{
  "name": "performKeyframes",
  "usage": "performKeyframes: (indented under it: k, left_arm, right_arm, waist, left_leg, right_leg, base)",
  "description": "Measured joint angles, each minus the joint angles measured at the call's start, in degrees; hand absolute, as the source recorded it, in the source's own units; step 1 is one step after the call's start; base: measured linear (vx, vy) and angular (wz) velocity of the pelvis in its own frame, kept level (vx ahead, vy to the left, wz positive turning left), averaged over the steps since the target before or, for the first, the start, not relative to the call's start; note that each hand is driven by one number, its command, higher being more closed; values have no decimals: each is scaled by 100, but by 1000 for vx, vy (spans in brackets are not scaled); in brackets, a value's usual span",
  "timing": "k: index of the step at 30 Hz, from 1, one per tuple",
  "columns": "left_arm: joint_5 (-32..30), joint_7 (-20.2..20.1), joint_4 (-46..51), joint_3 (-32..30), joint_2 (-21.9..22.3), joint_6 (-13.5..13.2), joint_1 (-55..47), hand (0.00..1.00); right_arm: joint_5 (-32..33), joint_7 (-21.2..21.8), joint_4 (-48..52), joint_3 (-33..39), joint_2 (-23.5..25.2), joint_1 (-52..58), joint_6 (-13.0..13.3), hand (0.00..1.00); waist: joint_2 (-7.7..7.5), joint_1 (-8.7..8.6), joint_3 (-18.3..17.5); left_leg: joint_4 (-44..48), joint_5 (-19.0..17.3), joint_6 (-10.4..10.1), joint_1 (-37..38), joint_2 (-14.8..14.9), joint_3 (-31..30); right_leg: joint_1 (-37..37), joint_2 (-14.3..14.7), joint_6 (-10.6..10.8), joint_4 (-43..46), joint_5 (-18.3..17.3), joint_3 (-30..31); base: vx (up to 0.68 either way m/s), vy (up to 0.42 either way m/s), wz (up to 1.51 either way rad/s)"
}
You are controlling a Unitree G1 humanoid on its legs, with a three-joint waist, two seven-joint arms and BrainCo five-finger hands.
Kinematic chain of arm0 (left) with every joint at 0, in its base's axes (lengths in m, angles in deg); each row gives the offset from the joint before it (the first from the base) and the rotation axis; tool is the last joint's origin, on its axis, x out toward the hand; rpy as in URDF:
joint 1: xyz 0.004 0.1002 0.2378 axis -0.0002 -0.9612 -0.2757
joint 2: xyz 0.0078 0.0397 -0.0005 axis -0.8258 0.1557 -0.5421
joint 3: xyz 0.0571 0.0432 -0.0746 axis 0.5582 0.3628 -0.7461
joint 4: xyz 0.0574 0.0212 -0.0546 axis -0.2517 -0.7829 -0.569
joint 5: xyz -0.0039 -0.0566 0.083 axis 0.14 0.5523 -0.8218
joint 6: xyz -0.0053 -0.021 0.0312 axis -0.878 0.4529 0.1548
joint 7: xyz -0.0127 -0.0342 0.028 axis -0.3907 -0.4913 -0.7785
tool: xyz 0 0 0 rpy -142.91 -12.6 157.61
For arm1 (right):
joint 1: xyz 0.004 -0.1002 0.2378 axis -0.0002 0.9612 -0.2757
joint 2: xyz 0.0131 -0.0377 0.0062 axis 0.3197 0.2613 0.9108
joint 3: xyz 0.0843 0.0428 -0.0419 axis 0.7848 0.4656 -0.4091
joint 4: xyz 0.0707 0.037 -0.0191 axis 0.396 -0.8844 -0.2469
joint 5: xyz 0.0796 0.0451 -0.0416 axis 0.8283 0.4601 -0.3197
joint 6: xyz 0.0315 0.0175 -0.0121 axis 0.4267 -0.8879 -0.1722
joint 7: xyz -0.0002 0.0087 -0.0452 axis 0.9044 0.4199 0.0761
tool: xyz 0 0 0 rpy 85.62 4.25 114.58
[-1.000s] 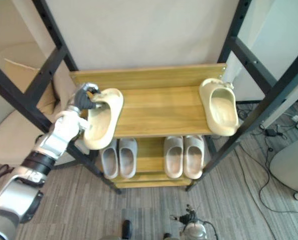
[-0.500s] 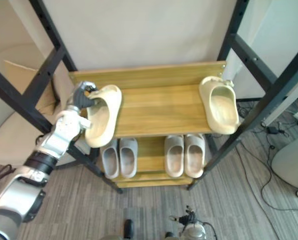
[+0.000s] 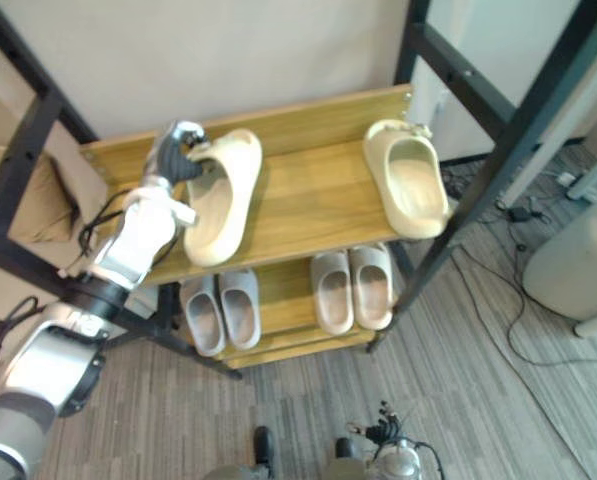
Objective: Organize the slippers on the shoe rack
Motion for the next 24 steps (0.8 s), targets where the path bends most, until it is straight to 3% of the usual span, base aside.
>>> performKeyframes:
  k: [7, 18, 19, 24]
  left_arm:
    - [35, 16, -334, 56, 373, 12, 241, 100]
    - [29, 54, -661, 110, 808, 47, 634, 100]
    - [29, 55, -677, 114, 851, 53, 645, 0]
    - [26, 57, -915, 224, 1072, 115, 708, 0]
  right_arm:
    - [0, -7, 577, -10, 1, 198, 24, 0]
    - [164, -134, 886, -9, 56, 372, 51, 0]
    - [165, -135, 888, -8, 56, 372, 50, 0]
    - [172, -180, 895, -8, 55, 378, 50, 0]
  waist:
    - [246, -84, 129]
    - [255, -62, 141]
    - [255, -53, 142]
    - [255, -33, 142]
  left_leg:
    - [0, 0, 0, -95, 48, 99]
    - [0, 24, 26, -242, 41, 209]
    - [0, 27, 29, -265, 43, 209]
    - [0, 29, 30, -277, 28, 213]
  right_leg:
    - [-269, 33, 4, 234, -43, 102]
    - [-635, -7, 44, 627, -168, 173]
    - [-660, -6, 44, 633, -168, 170]
    - [-705, -22, 47, 704, -192, 167]
  base:
    - [-17, -10, -10]
    - [-8, -12, -4]
    - [-10, -19, 4]
    - [0, 0, 0]
